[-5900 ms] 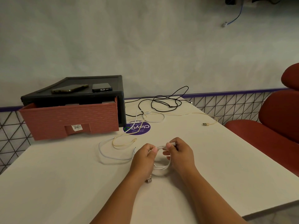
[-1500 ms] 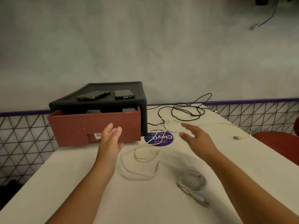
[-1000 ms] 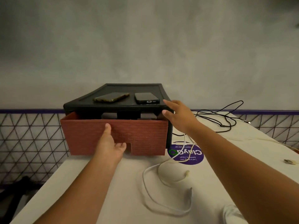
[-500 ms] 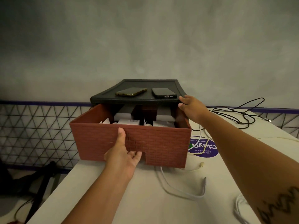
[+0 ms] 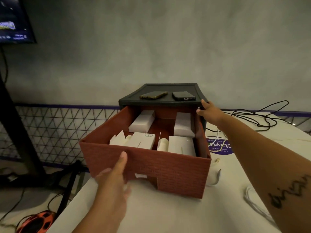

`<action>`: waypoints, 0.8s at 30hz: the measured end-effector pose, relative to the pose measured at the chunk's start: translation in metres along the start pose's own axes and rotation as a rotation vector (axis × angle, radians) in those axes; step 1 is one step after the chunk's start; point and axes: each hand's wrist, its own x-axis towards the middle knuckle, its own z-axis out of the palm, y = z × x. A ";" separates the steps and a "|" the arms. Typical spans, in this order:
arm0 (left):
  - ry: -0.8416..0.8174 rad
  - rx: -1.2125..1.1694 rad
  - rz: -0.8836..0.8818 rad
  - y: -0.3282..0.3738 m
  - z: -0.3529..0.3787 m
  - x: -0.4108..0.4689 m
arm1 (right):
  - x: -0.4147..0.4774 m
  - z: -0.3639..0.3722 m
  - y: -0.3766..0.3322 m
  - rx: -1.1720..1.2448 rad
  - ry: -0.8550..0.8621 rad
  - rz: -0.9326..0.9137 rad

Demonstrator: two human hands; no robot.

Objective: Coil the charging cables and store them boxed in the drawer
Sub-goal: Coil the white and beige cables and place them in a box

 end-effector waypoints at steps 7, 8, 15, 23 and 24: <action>-0.106 0.841 0.829 0.051 0.034 0.014 | -0.053 -0.011 -0.009 0.187 -0.004 -0.030; -0.195 0.970 0.829 0.050 0.047 0.018 | -0.065 -0.013 -0.010 0.257 -0.002 -0.032; -0.779 1.944 0.349 0.040 0.113 0.038 | -0.148 -0.008 -0.007 0.672 0.065 -0.012; -0.746 2.033 0.143 0.040 0.125 0.027 | -0.207 0.022 -0.002 0.309 0.067 -0.223; -0.717 2.072 0.172 0.040 0.123 0.027 | -0.208 0.025 -0.003 0.248 0.085 -0.238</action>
